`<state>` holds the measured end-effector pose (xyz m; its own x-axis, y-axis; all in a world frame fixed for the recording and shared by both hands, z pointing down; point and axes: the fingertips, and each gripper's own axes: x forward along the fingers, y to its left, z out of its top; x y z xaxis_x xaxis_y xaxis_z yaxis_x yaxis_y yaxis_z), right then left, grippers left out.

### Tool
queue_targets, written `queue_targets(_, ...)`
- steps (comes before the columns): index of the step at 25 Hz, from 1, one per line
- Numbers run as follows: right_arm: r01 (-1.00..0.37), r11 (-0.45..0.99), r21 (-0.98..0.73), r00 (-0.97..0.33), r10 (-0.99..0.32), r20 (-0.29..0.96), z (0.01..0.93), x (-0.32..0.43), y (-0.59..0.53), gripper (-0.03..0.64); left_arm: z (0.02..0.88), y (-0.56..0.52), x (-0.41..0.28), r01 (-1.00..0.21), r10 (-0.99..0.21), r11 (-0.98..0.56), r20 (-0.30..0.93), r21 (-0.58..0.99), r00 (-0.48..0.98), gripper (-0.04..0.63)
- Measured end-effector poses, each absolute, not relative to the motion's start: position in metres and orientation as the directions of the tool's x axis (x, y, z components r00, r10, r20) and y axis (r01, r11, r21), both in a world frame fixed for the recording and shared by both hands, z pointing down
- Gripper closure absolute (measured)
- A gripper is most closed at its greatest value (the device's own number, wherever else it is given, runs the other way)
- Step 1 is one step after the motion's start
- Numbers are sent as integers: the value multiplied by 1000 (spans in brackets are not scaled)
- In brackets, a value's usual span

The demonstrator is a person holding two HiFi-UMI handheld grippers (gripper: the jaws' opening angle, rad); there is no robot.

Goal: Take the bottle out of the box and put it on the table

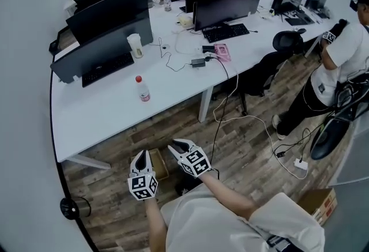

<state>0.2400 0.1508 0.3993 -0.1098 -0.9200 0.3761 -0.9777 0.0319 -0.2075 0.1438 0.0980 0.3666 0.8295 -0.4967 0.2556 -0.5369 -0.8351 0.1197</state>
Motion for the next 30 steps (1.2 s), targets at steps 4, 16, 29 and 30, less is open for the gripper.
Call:
queue_targets(4,-977,14,-211,-93,-924,370,400,250,150,530,368,99,152,-529,-487,-840,261,122,834,580)
queue_targets(16,-975,9,-223,-87,-935,342,401,263,158,577,374,99,166,-519,-476,-847,265,120,839,580)
queue_targets(29,-975,-23,-222,-58,-934,353,402,271,160,577,370,101,174,-497,-456,-860,265,115,850,580)
queue_targets(30,-974,-25,-223,-57,-934,353,402,272,160,577,369,100,173,-501,-460,-857,263,118,848,580)
